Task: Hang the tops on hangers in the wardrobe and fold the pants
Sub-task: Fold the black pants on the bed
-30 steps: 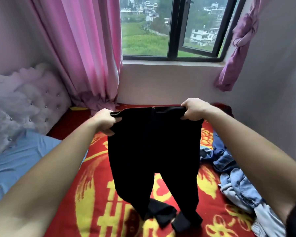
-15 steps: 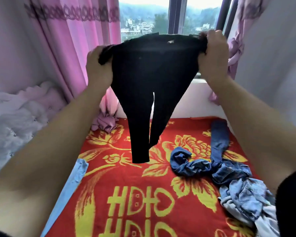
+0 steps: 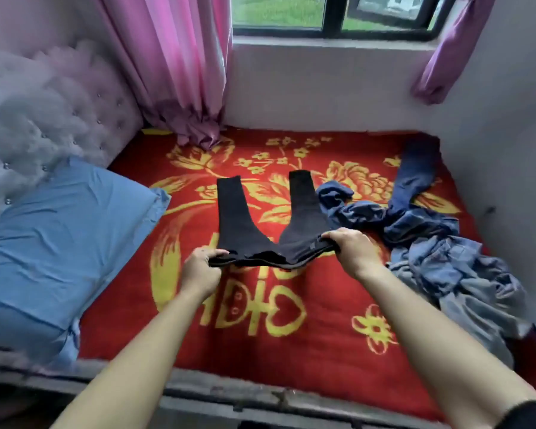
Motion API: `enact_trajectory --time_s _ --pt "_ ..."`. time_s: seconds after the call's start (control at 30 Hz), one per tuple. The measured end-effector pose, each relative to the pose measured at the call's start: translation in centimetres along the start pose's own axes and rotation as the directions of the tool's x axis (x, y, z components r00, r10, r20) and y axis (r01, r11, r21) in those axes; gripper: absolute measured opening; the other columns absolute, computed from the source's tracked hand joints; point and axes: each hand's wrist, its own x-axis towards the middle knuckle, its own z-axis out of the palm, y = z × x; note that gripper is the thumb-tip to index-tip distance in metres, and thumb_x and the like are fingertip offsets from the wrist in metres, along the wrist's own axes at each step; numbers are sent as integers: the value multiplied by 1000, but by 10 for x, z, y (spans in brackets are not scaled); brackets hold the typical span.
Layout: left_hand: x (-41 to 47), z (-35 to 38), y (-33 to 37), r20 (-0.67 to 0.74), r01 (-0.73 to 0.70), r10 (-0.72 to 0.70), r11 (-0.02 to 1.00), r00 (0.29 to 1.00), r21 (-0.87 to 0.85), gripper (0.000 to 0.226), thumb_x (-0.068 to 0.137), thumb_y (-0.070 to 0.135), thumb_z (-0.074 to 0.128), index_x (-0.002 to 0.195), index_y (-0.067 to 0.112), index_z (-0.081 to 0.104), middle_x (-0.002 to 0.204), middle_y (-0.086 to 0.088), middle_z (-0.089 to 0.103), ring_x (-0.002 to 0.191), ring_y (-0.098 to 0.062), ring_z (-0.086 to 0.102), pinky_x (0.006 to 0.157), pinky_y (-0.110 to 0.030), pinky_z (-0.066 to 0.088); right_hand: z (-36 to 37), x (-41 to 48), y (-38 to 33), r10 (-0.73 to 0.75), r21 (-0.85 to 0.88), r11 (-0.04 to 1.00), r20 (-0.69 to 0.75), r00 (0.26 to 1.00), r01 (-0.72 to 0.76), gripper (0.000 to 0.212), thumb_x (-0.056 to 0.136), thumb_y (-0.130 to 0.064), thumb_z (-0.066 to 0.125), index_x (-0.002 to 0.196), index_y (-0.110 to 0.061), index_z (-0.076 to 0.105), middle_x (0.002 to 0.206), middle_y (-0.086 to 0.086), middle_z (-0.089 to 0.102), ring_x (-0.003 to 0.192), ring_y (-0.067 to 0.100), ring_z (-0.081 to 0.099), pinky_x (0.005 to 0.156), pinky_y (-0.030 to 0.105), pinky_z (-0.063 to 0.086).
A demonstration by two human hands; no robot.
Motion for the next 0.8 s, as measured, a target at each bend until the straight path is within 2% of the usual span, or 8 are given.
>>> enact_trajectory --time_s 0.1,0.2,0.4,0.5,0.57,0.63,0.7,0.8 --pt "-55 66 -60 108 118 -130 987 986 111 47 76 -3 58 106 28 75 122 0 65 113 -23 60 86 -24 42 87 -59 25 46 -19 999 164 985 -44 45 92 -6 53 130 -29 64 122 3 66 115 28 60 90 36 48" --pt "-104 117 -111 167 174 -206 966 964 189 51 73 -5 57 109 27 74 128 -1 62 116 -23 58 94 -24 40 162 -118 45 90 -55 995 278 956 -78 48 93 -7 49 134 -30 59 129 1 64 117 27 59 91 36 47" --pt "-177 173 -193 335 181 -323 902 885 392 49 83 5 56 125 29 66 149 1 43 132 -21 44 105 -33 38 262 -210 67 109 -40 994 327 939 -101 46 85 -8 59 130 -21 65 126 5 69 115 31 62 94 38 46" --pt "-198 183 -213 350 176 -365 865 863 470 48 88 9 55 129 33 62 161 2 22 142 -19 29 107 -38 38 286 -234 75 130 -190 981 463 877 -45 52 91 -12 57 140 -28 54 150 3 49 138 26 41 112 36 30" --pt "-198 187 -218 301 188 -372 847 878 497 48 90 9 54 129 37 61 164 1 8 146 -19 19 107 -41 37 291 -239 78 202 -224 967 405 892 -117 58 88 -5 61 140 -29 55 161 12 27 149 34 20 117 44 20" --pt "-196 193 -223 285 208 -390 837 876 507 47 92 11 54 130 38 60 164 -2 8 146 -21 18 107 -43 36 295 -244 76 292 -140 955 312 904 -260 67 81 9 61 138 -25 59 164 19 12 150 43 9 117 51 21" --pt "-196 201 -230 324 266 -455 832 830 488 46 93 13 52 133 36 58 161 -5 19 143 -25 28 107 -44 37 304 -249 75 389 -66 916 381 839 -395 65 85 12 54 139 -24 58 164 20 9 149 44 11 115 49 28" --pt "-198 216 -247 424 335 -554 806 716 488 46 96 18 49 139 36 53 161 -5 18 139 -27 38 107 -40 37 323 -250 81 458 -84 848 612 644 -523 56 94 0 47 143 -27 54 162 16 18 145 38 28 113 40 33"
